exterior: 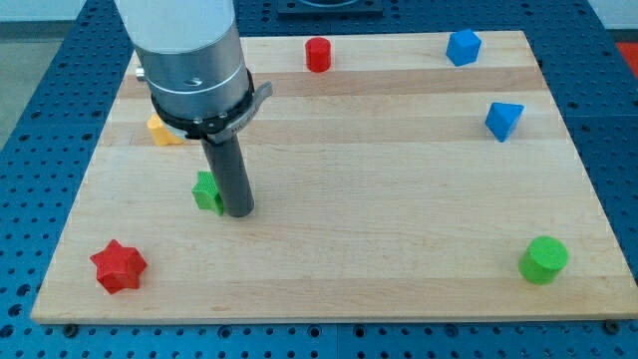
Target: Push the green circle to the bottom center
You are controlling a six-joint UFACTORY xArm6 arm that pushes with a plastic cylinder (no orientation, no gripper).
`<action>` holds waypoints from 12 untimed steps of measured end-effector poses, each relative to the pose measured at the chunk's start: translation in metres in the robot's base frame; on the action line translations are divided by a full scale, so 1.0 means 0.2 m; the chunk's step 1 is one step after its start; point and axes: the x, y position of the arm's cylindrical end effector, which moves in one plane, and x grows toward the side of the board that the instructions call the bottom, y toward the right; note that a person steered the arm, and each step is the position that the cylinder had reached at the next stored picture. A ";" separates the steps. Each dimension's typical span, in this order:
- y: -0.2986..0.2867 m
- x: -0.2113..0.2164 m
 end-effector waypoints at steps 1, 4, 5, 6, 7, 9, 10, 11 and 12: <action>-0.02 -0.12; -0.03 -0.15; -0.03 -0.15; -0.06 -0.16; -0.11 -0.16; -0.20 -0.16; -0.22 -0.16; -0.23 -0.16; -0.35 -0.16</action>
